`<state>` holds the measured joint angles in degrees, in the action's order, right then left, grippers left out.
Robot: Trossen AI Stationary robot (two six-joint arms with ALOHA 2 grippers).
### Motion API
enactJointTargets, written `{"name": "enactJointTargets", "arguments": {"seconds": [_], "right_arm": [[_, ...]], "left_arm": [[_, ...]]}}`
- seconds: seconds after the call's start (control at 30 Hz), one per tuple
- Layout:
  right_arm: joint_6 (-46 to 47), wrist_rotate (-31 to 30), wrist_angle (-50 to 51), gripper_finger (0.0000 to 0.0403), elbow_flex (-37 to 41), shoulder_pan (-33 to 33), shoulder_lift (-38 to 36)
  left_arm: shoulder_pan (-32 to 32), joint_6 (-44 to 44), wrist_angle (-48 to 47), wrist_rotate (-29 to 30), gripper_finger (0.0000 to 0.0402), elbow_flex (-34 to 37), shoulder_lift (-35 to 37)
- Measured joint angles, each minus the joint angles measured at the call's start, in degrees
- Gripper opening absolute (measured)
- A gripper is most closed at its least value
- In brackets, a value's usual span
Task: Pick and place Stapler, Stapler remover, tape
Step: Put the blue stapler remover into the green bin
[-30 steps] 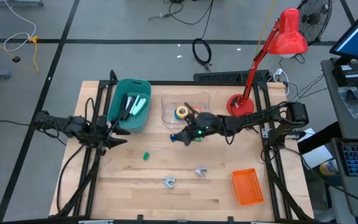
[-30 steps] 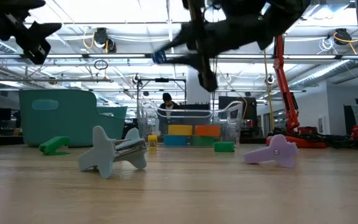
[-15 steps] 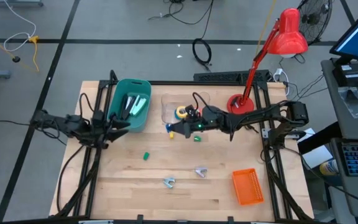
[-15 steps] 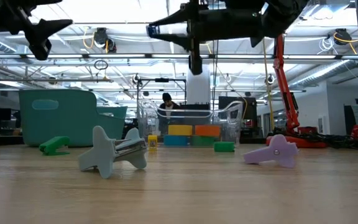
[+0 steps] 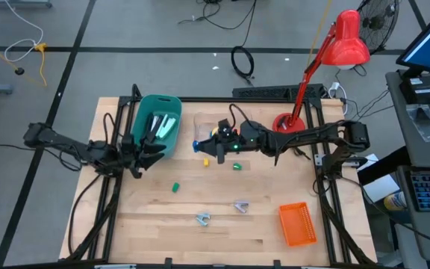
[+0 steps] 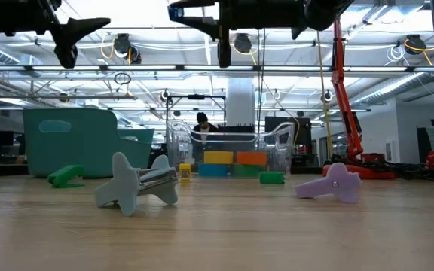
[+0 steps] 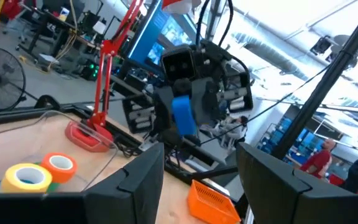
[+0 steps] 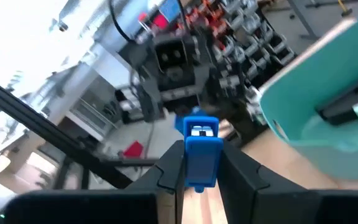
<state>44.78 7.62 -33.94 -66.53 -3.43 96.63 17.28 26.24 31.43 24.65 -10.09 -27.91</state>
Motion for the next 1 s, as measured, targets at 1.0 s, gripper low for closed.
{"name": "enactJointTargets", "arguments": {"seconds": [1.0], "right_arm": [[-3.3,4.6,0.0,0.0061,-2.3,2.9,4.1]], "left_arm": [[-7.1,6.7,7.7,-9.2,0.0205,-9.8,-26.1]]}}
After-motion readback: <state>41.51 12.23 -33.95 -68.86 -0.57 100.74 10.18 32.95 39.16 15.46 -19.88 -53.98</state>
